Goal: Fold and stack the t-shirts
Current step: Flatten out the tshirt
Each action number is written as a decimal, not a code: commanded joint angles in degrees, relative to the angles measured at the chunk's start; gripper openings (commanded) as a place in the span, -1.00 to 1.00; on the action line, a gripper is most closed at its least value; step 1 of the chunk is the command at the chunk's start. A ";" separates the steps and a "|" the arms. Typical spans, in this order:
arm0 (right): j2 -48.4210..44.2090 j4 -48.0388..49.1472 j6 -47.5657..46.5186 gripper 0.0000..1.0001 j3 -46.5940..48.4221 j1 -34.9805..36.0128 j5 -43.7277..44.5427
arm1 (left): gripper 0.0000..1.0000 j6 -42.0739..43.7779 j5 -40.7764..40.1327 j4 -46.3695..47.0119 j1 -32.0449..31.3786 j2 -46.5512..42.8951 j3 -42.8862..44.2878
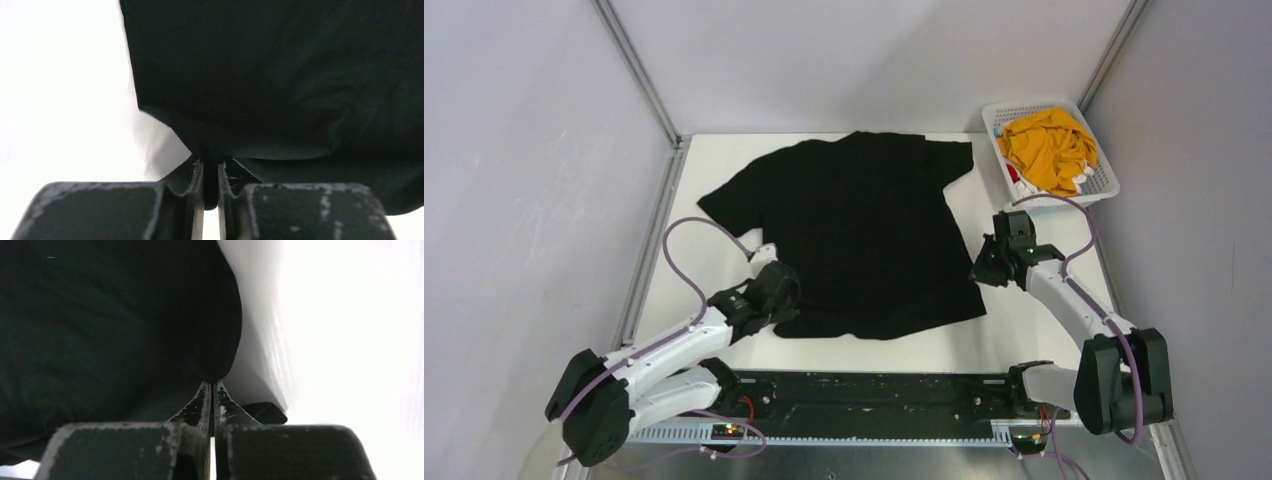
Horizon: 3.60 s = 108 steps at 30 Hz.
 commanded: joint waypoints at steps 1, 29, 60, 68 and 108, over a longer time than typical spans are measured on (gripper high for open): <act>2.16 -2.84 2.47 -1.00 -0.48 -0.37 5.33 | -0.58 -6.24 0.93 2.22 -3.12 1.03 -2.22; -12.55 -6.39 7.78 0.99 2.69 21.24 9.33 | 0.99 1.78 -18.03 -11.23 -14.64 -5.97 19.50; 31.99 26.17 -10.29 0.99 14.70 40.35 -8.29 | 0.99 11.09 16.77 22.04 16.90 43.67 25.61; 25.09 25.82 -18.13 0.99 15.70 48.63 -8.51 | 0.99 11.72 18.37 21.89 17.01 43.32 25.82; -9.16 10.68 4.03 0.99 -5.04 47.09 6.88 | 0.99 -6.78 10.81 18.58 4.76 20.77 -3.93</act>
